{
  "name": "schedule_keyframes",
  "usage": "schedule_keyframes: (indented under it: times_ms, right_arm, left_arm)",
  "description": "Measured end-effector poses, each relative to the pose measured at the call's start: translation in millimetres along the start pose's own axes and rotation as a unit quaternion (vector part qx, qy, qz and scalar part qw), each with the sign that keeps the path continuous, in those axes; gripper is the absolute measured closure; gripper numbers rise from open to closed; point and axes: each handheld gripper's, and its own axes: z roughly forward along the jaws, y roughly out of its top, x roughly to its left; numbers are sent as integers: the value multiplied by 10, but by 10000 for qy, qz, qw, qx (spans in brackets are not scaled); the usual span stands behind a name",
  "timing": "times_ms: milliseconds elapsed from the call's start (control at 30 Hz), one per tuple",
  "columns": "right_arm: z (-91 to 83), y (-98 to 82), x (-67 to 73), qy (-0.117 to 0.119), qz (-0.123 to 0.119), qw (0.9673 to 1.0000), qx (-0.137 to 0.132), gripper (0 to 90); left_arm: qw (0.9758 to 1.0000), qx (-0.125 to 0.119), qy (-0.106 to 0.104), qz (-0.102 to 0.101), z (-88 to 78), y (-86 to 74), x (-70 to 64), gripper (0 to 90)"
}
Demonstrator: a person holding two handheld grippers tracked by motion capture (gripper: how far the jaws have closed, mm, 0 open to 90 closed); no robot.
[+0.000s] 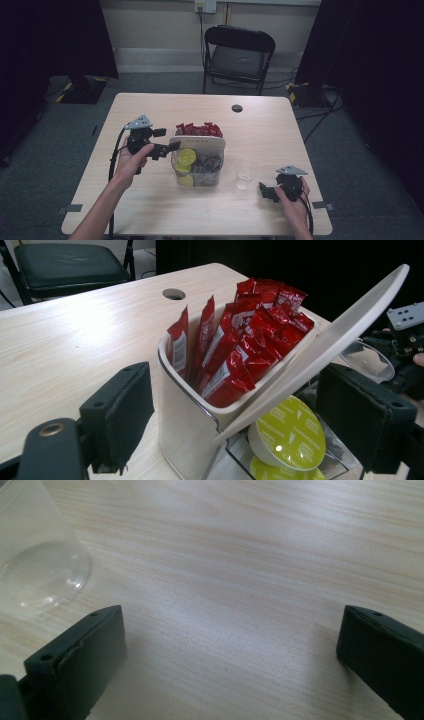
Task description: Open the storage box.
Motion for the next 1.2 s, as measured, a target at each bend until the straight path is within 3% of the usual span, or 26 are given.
schedule_keyframes:
  times_ms: [133,400,500,567,867,1033,1133,1167,1200]
  right_arm:
    - [0,0,0,0,-3,10000,-1,0]
    - [1,1,1,-2,11,10000,-4,0]
    - [0,1,2,1,17,10000,-1,0]
    - [1,0,-1,-2,-5,10000,-4,0]
    - [0,1,1,-3,11,10000,4,0]
    - [-2,2,2,23,-6,10000,10,0]
    - [-12,13,1,15,10,10000,32,35]
    - [-34,26,-5,-36,99,9999,-24,152]
    - [-34,26,-5,-36,99,9999,-24,152]
  left_arm:
    - [9999,-4,-85,-132,48,1,52,155]
    - [9999,-54,33,-131,53,70,80,156]
    - [9996,-127,218,-153,60,95,109,156]
    - [9994,-146,158,-255,59,84,130,153]
    - [9991,-154,192,-349,63,37,161,114]
    - [9994,-35,269,-206,76,33,142,114]
    - [9994,-34,278,-184,74,26,142,115]
    - [9994,27,310,-159,70,21,135,127]
    - [9994,69,331,-106,67,17,135,127]
